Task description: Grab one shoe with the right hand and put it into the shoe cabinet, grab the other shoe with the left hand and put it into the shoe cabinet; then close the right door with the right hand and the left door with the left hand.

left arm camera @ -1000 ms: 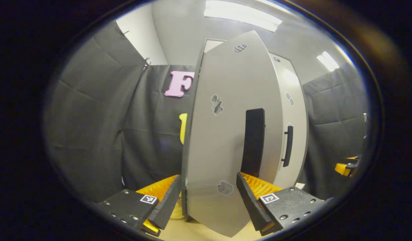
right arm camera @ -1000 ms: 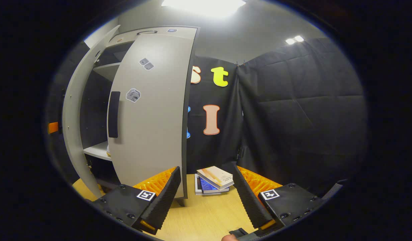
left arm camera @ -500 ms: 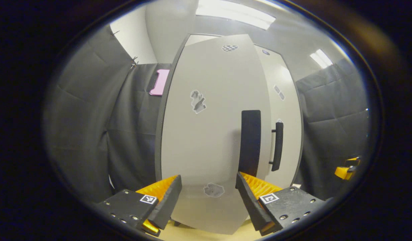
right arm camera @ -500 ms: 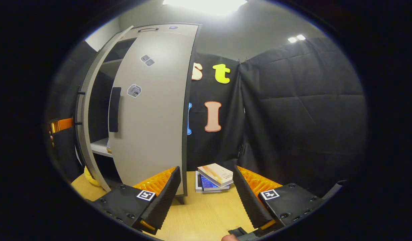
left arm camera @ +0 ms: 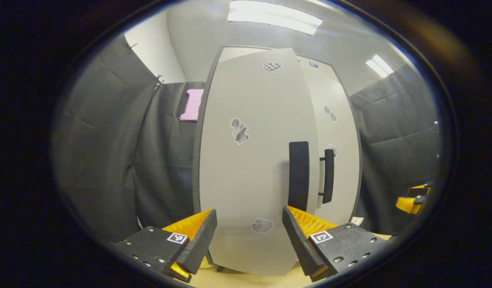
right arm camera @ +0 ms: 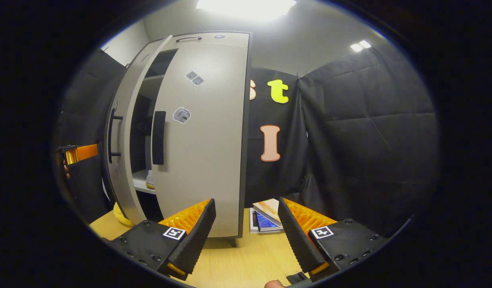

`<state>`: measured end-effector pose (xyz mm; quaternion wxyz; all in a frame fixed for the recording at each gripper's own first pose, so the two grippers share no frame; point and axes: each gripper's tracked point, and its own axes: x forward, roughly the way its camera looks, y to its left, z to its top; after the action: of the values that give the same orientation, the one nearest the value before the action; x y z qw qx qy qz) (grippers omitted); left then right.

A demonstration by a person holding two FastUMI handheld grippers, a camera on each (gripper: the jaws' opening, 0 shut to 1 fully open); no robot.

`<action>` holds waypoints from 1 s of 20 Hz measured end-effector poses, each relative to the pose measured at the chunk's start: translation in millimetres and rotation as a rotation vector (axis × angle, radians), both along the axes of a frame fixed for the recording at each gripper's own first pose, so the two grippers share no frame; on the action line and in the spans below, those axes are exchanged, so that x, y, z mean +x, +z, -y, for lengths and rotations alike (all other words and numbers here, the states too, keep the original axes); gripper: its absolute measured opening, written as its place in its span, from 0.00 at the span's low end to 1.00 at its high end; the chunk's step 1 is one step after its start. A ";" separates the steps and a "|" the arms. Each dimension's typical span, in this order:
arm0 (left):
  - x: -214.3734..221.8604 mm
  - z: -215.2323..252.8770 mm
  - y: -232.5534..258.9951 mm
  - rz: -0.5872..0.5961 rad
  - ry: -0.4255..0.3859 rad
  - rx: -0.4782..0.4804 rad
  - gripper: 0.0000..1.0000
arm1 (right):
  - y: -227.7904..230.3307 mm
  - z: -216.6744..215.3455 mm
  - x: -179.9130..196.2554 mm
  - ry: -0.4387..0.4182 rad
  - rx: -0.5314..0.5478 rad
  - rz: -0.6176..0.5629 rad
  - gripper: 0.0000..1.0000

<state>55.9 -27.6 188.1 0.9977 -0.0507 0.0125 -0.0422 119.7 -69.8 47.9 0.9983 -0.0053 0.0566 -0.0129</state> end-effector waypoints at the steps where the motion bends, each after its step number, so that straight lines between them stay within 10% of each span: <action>1: -6.5 -6.5 2.8 -0.001 0.009 0.006 0.94 | 3.5 -4.0 -3.6 0.008 0.005 0.007 0.98; 20: -139.6 -88.9 -18.4 -0.076 0.151 0.099 1.00 | 18.6 -34.3 -84.6 0.077 0.010 0.065 0.98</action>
<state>-83.7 61.3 169.7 0.9982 -0.0036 0.0487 0.0360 35.1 -35.5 66.6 0.9994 -0.0022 0.0241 0.0255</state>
